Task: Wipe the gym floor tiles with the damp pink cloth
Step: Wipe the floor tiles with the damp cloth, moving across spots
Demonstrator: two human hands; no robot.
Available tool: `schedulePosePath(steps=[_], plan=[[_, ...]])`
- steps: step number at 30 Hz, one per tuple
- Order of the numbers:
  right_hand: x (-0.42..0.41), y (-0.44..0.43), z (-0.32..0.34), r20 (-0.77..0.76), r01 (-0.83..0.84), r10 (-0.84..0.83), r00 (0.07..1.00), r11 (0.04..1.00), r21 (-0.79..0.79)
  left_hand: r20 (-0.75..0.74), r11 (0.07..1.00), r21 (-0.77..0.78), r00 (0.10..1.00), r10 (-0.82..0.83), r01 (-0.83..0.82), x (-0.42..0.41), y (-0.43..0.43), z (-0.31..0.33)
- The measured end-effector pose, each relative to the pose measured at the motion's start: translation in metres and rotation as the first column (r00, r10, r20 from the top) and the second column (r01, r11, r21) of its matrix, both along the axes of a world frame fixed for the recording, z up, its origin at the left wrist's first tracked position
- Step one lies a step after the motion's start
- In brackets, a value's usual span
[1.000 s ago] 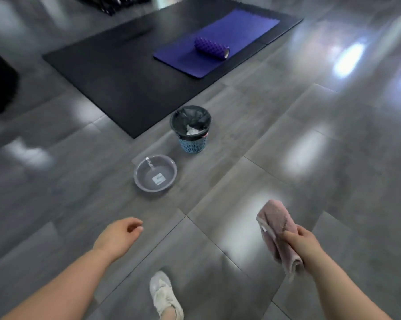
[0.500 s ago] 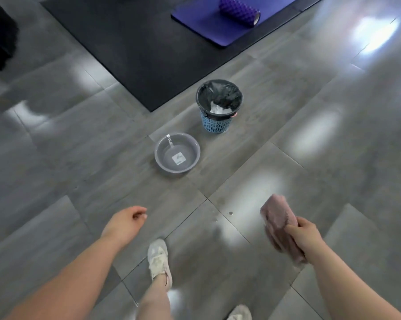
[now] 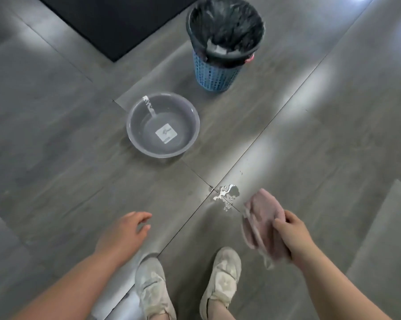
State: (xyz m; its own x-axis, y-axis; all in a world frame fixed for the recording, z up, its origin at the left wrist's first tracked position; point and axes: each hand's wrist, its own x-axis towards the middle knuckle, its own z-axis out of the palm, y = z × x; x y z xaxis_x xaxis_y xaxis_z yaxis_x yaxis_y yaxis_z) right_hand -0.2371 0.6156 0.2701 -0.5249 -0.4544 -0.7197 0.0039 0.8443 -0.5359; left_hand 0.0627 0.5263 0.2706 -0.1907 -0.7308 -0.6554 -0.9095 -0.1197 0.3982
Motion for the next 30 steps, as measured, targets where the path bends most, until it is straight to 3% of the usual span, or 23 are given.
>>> schedulePosePath(steps=[4,7,9,11,13,16,18,20,23,25,26,27,28,30], plan=[[-0.009,-0.019,-0.106,0.103,0.138,-0.135,0.985,0.99,-0.028,0.005,0.994,-0.033,0.994,-0.105,0.106,-0.006,-0.013,-0.111],[-0.008,-0.025,-0.187,-0.141,-0.058,0.071,0.987,0.994,0.09,0.039,0.98,-0.052,0.981,-0.188,0.19,-0.006,-0.029,-0.187],[0.001,-0.026,-0.235,-0.318,-0.358,0.411,0.854,0.909,0.213,0.084,0.968,-0.072,0.968,-0.236,0.242,-0.009,-0.042,-0.233],[0.008,-0.03,-0.278,-0.375,-0.601,0.682,0.628,0.731,0.324,0.117,0.955,-0.088,0.955,-0.274,0.284,-0.015,-0.056,-0.271],[0.01,-0.034,-0.308,-0.407,-0.703,0.77,0.491,0.626,0.337,0.15,0.947,-0.093,0.945,-0.292,0.308,-0.019,-0.066,-0.297],[-0.012,-0.037,-0.324,-0.465,-0.765,0.779,0.421,0.58,0.28,0.177,0.929,-0.101,0.925,-0.336,0.357,-0.019,-0.079,-0.312],[-0.023,-0.035,-0.322,-0.447,-0.759,0.773,0.451,0.595,0.263,0.196,0.952,-0.079,0.941,-0.277,0.297,-0.008,-0.074,-0.303],[-0.018,-0.037,-0.323,-0.477,-0.664,0.651,0.59,0.728,0.171,0.243,0.967,-0.07,0.945,-0.22,0.243,0.006,-0.063,-0.296],[0.023,-0.06,-0.327,-0.465,-0.382,0.376,0.801,0.92,0.086,0.38,0.978,0.003,0.905,-0.194,0.209,0.028,-0.046,-0.3],[0.046,-0.07,-0.329,-0.444,-0.383,0.38,0.812,0.92,0.087,0.39,0.993,0.05,0.913,-0.121,0.11,0.029,-0.045,-0.308],[0.057,-0.071,-0.332,-0.444,-0.5,0.486,0.753,0.861,0.093,0.379,0.996,0.058,0.922,-0.079,0.061,0.027,-0.046,-0.311],[0.068,-0.07,-0.333,-0.462,-0.657,0.622,0.632,0.747,0.106,0.365,0.998,0.06,0.93,-0.043,0.023,0.025,-0.049,-0.313],[0.075,-0.068,-0.335,-0.496,-0.815,0.744,0.448,0.568,0.115,0.356,0.998,0.06,0.934,-0.024,0.003,0.023,-0.051,-0.315],[0.07,-0.067,-0.348,-0.541,-0.964,0.833,0.116,0.226,0.14,0.358,0.999,0.047,0.933,-0.041,0.026,0.026,-0.052,-0.316]])
